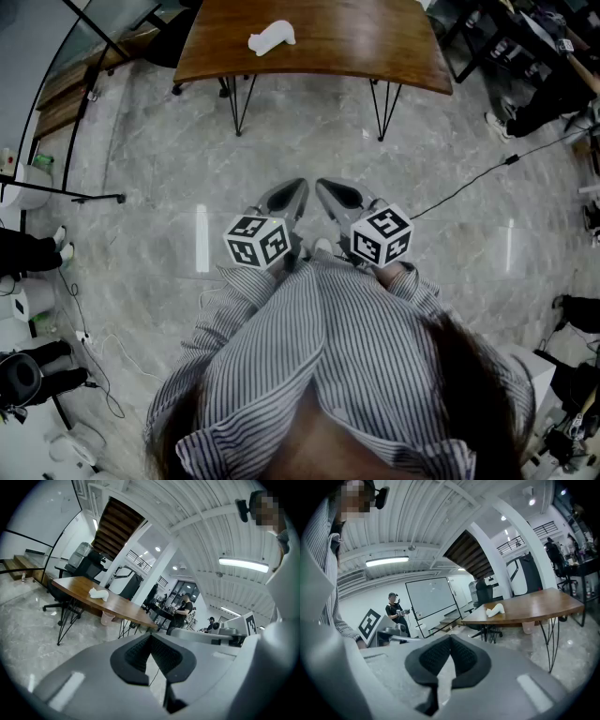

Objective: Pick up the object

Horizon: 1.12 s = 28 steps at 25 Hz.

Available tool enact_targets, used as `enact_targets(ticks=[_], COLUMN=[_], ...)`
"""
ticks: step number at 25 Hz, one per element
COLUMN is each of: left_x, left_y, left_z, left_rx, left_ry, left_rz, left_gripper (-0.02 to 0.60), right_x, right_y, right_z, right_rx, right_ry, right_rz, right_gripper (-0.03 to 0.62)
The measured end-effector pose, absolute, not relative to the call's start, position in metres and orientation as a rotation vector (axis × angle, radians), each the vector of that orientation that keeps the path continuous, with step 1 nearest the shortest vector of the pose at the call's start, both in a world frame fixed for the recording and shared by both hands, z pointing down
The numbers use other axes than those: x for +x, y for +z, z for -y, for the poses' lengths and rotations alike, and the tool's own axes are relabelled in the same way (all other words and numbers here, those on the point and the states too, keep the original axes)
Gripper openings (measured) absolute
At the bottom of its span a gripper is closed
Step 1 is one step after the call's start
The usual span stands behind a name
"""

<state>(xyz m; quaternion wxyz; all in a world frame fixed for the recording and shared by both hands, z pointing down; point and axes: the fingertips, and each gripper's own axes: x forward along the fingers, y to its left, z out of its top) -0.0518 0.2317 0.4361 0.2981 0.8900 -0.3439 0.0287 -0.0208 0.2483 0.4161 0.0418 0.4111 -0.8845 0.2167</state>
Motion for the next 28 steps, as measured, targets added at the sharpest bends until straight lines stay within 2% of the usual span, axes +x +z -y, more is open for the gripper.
enact_targets(ticks=[21, 28], left_x=[-0.029, -0.015], left_y=[0.442, 0.455], left_z=[-0.222, -0.214], left_rx=[2.356, 2.32], left_ry=[0.076, 0.056], left_rz=[0.893, 0.917], left_gripper=[0.005, 0.005], right_x=[0.002, 0.016], right_y=[0.412, 0.425], right_z=[-0.229, -0.217], right_rx=[1.234, 1.179], right_ry=[0.756, 0.684], right_rz=[2.778, 2.774], right_gripper=[0.002, 0.002])
